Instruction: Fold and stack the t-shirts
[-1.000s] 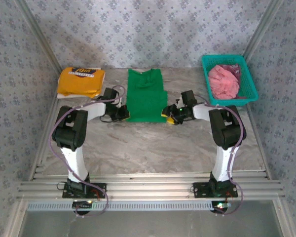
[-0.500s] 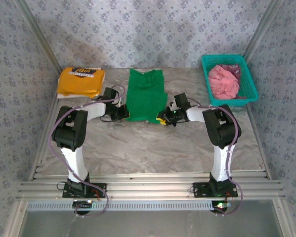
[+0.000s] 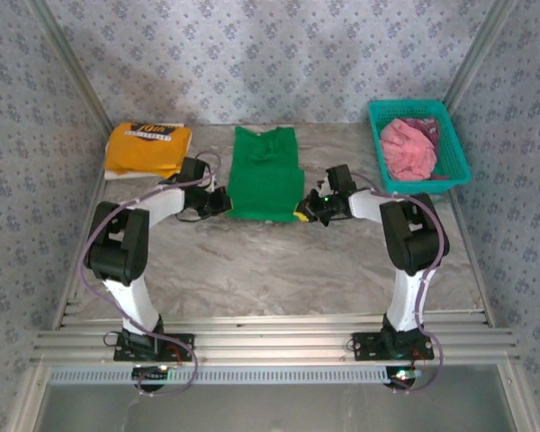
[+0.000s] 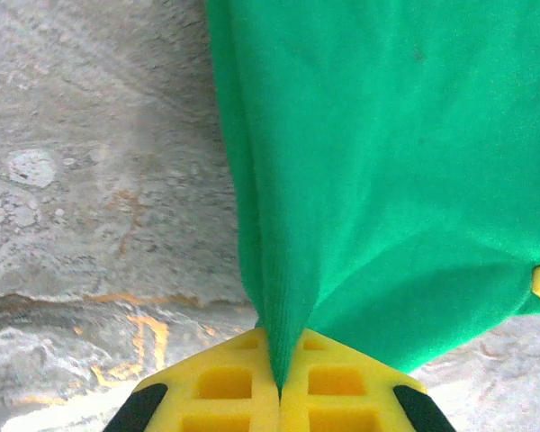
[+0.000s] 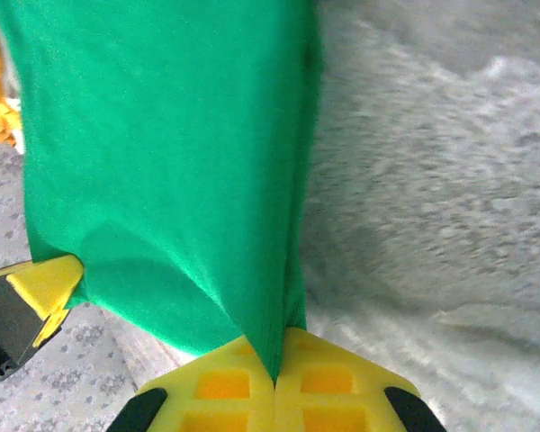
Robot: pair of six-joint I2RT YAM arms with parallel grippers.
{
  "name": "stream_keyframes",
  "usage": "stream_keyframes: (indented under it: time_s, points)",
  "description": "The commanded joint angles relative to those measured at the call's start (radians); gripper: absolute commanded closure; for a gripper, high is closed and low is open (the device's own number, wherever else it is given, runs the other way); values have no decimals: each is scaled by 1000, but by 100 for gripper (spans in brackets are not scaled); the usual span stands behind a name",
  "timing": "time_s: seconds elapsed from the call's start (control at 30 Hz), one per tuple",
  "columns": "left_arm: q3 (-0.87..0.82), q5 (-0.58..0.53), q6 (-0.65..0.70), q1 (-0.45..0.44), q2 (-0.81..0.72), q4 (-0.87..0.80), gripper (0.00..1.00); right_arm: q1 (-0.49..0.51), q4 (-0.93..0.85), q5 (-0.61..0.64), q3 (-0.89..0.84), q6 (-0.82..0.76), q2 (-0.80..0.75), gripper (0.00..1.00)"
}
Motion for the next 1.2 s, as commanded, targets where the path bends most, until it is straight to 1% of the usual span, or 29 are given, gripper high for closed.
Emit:
stream_keyframes:
  time_s: [0.0, 0.2, 0.3, 0.4, 0.53, 0.6, 0.7, 0.77, 0.83, 0.9, 0.97, 1.17]
  points:
    - [-9, -16, 7, 0, -97, -33, 100, -1, -47, 9, 42, -57, -72, 100]
    - [-58, -31, 4, -14, -116, -25, 100, 7, -56, -6, 21, -67, -94, 100]
    - [-137, -38, -14, -25, -145, -10, 100, 10, -55, -18, -53, -65, -126, 100]
    - [-248, -57, -38, -51, -210, 7, 100, 23, -62, -23, -154, -64, -181, 100]
    - [-368, -75, -86, -92, -327, -24, 100, 61, -100, -18, -274, -55, -292, 100]
    - [-397, -100, -100, -106, -404, -66, 100, 77, -139, -2, -303, -53, -356, 100]
    - [-397, -151, -98, -103, -495, -134, 100, 82, -199, 10, -280, -64, -406, 100]
    - [-375, -161, -83, -90, -507, -141, 100, 76, -234, 11, -232, -85, -399, 100]
    - [-330, -129, -61, -64, -468, -123, 100, 70, -250, 4, -166, -110, -356, 100]
    - [-230, -97, -19, -38, -384, -132, 100, 55, -268, -21, -81, -131, -286, 100]
    - [-115, -88, 29, -19, -301, -160, 100, 39, -268, -21, 3, -145, -227, 100]
    - [241, -14, 115, 34, -24, -253, 100, -5, -341, -58, 364, -195, 20, 100]
